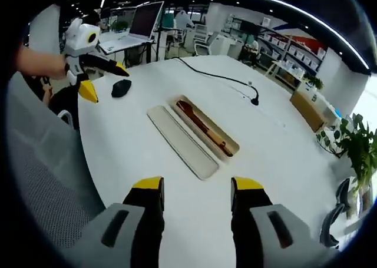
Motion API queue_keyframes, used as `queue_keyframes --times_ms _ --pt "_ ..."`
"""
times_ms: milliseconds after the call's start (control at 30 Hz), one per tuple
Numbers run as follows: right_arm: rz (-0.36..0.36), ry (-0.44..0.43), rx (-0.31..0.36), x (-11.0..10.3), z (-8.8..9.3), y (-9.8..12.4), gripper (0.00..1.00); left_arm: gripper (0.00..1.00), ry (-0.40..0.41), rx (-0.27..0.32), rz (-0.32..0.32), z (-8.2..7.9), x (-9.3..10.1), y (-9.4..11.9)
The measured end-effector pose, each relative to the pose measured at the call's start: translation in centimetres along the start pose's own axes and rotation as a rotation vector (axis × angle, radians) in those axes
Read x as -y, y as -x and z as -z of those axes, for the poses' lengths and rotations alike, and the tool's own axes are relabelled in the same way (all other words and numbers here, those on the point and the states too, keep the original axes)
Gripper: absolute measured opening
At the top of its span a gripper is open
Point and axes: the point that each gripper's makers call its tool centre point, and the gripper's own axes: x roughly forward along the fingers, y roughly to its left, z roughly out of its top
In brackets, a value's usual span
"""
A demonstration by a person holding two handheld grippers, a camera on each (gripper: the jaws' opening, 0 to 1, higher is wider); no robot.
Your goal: Arrange the utensils inside the cutlery case until each visible utensil rests in its matching compartment.
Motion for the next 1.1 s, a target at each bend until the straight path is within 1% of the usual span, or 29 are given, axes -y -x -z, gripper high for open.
queue_keyframes --times_ms 67,133,200,267,333,433,500,533,600,700,767,800,833,867,900,933,967,1100 --pt "-0.002 -0.015 0.008 0.1 -0.2 0.1 0.45 0.85 -0.003 -0.009 0.007 0.5 0.0 -0.2" --pt "0.002 -0.039 0.021 0.2 -0.3 0.1 0.44 0.83 -0.015 -0.032 0.004 1.0 -0.1 -0.5" --pt "0.005 -0.068 0.013 0.2 0.0 -0.1 0.44 0.81 -0.028 -0.03 0.005 1.0 0.0 -0.7" --pt "0.004 -0.06 0.002 0.2 0.1 -0.4 0.44 0.77 -0.009 -0.057 -0.013 1.3 -0.5 -1.1" --pt "0.002 -0.046 -0.009 0.1 0.0 -0.7 0.44 0.77 0.039 -0.052 -0.012 1.2 -0.7 -1.5" --pt "0.008 -0.049 -0.018 0.2 -0.2 -0.9 0.45 0.77 0.045 -0.029 -0.005 0.7 -0.7 -1.8" --pt "0.015 -0.061 -0.017 0.2 -0.4 -1.0 0.45 0.78 0.053 -0.043 -0.005 0.8 -0.8 -1.8" --pt "0.02 -0.063 -0.013 0.1 -0.4 -1.1 0.46 0.8 0.056 -0.047 -0.008 0.8 -1.0 -1.8" --pt "0.018 -0.059 -0.012 0.0 -0.4 -1.4 0.47 0.81 0.042 -0.045 -0.003 0.9 -1.2 -2.0" --pt "-0.004 -0.028 -0.027 -0.4 0.2 -1.8 0.5 0.81 0.018 -0.065 -0.005 1.2 -1.6 -2.4" --pt "-0.02 -0.016 -0.045 -0.4 0.8 -1.8 0.54 0.76 0.015 -0.055 -0.009 1.0 -1.8 -2.7" --pt "-0.009 -0.019 -0.045 0.1 1.0 -1.7 0.55 0.75 0.016 -0.056 0.004 0.9 -1.5 -3.1" --pt "-0.004 -0.027 -0.037 0.3 1.0 -1.7 0.56 0.76 0.013 -0.061 0.007 1.0 -1.5 -3.3" --pt "-0.003 -0.047 -0.022 0.5 1.0 -1.9 0.55 0.77 -0.008 -0.072 0.011 1.1 -1.4 -3.6" --pt "-0.012 -0.1 -0.011 0.5 1.2 -2.2 0.53 0.77 -0.058 -0.077 0.021 1.0 -1.4 -3.8" --pt "-0.026 -0.137 -0.022 0.4 1.7 -2.7 0.53 0.77 -0.073 -0.077 0.012 1.0 -1.6 -4.1" --pt "-0.032 -0.149 -0.029 0.5 2.0 -3.1 0.52 0.77 -0.07 -0.077 0.011 1.1 -1.8 -4.4" --pt "-0.029 -0.118 -0.044 1.0 2.3 -4.7 0.51 0.78 -0.066 -0.083 0.011 1.3 -2.3 -5.7"
